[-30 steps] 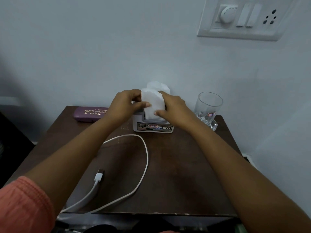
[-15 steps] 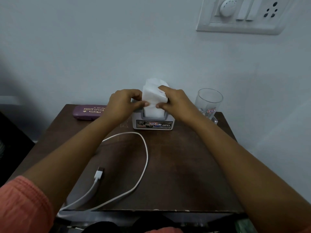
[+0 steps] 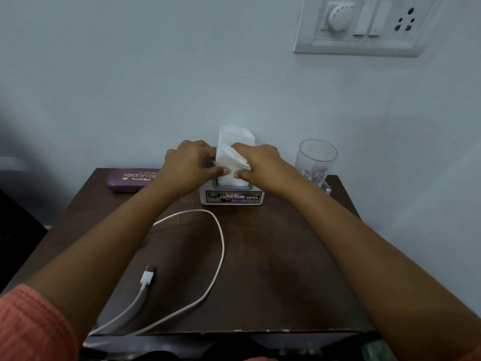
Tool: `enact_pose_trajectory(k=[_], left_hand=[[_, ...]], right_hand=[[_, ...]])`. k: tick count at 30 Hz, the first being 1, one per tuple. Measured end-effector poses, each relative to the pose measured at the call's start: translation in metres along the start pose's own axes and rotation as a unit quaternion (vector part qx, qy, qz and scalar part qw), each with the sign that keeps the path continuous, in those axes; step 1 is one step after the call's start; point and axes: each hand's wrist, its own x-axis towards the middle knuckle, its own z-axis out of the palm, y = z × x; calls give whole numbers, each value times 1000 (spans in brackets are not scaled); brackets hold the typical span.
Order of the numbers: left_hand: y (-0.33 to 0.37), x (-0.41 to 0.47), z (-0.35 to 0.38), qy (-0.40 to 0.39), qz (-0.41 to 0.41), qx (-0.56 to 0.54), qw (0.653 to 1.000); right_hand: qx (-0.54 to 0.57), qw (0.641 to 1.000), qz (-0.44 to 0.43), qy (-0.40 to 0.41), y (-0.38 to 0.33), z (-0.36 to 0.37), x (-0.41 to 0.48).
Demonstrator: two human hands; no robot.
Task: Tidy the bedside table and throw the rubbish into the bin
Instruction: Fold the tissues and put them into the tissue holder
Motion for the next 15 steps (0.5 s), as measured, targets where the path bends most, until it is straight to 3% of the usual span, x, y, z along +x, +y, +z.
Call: enact_pose_trajectory(k=[4, 15], left_hand=[[3, 0, -5, 15, -8, -9, 1000], [8, -1, 5, -1, -26, 67, 997]], right_hand=[[40, 999, 21, 24, 2, 1, 3], [-10, 999, 7, 29, -2, 1, 3]])
